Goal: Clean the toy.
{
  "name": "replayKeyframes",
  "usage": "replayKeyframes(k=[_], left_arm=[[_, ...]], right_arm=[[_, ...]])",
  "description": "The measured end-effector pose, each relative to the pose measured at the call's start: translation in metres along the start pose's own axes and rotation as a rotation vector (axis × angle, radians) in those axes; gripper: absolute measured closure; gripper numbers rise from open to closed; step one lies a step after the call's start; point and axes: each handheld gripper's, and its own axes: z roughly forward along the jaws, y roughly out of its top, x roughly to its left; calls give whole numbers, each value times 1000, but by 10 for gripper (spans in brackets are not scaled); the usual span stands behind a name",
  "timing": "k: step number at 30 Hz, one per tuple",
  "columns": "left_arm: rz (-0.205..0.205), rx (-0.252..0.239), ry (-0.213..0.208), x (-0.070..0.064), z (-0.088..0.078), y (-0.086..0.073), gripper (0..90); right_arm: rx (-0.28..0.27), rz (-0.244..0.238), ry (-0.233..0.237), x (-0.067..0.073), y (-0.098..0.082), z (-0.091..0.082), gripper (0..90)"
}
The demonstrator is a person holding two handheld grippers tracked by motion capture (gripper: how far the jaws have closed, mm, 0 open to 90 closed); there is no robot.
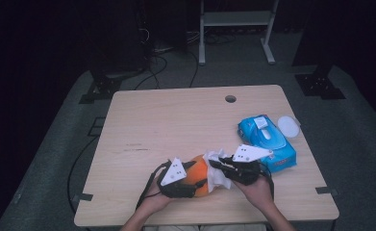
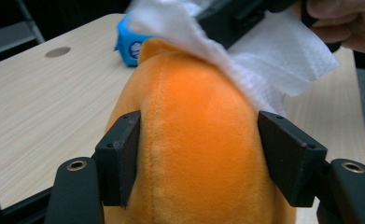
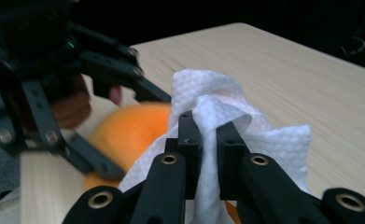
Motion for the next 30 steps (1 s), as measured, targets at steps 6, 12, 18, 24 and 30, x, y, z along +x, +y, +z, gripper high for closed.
replayKeyframes(k=[6,12,18,24,30], left_arm=[[9,1,-4,-4,1,0,340],[26,-15,-30,-6,3,0,331],[-19,-39,-60,1,0,-1,285],[-140,-6,-61,13,0,-6,163],[-74,7,-53,2,4,0,305]], right_arm=[[34,35,-36,-8,-6,1,830],[9,26,-31,-2,0,-2,830],[42,42,-27,-6,-6,3,832],[59,-7,-37,0,-3,1,833],[72,68,-98,-19,-8,-7,834]])
